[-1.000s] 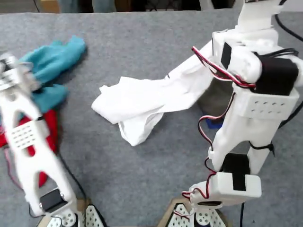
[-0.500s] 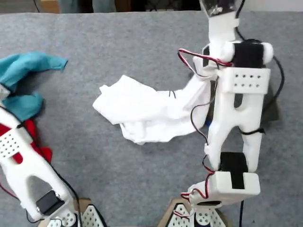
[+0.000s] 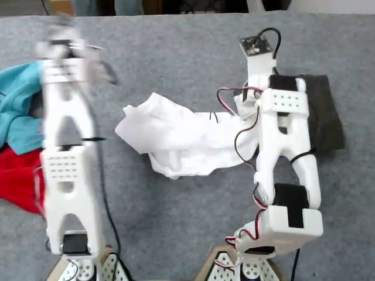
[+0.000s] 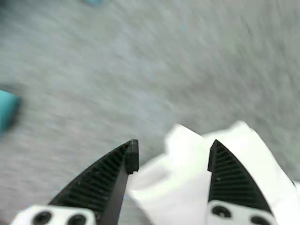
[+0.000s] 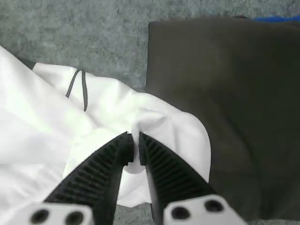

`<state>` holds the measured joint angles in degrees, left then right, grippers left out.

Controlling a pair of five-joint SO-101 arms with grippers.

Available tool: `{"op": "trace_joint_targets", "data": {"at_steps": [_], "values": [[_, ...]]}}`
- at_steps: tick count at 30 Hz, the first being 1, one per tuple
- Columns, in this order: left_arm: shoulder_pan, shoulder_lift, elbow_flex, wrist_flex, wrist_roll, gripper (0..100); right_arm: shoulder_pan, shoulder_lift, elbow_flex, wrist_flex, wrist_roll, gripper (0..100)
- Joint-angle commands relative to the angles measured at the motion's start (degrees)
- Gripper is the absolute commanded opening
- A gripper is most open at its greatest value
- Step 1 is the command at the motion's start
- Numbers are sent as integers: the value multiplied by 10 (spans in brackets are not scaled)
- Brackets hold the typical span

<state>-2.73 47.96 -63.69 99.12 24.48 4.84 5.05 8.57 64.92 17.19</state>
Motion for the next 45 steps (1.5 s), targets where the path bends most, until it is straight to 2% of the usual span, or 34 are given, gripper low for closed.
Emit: {"op": "trace_joint_targets", "data": {"at_steps": [1, 5, 12, 18, 30, 35, 40, 45], "values": [[57, -39, 44, -49, 71, 255, 11, -3, 22, -51, 0, 14], [87, -39, 87, -91, 136, 236, 18, -3, 40, -77, 0, 14], [134, -40, 113, -90, 183, 202, 18, -2, 40, -84, 0, 14], [141, -40, 100, -90, 231, 199, 19, -2, 40, -84, 0, 14], [138, -47, 94, -25, 264, 198, 19, -2, 38, -84, 0, 14], [124, -47, 31, 15, 264, 198, 18, -2, 39, -84, 0, 14], [123, -47, -26, 17, 264, 198, 18, -2, 39, -84, 0, 14], [145, -40, -16, 16, 264, 198, 18, -2, 39, -84, 0, 14]]}}
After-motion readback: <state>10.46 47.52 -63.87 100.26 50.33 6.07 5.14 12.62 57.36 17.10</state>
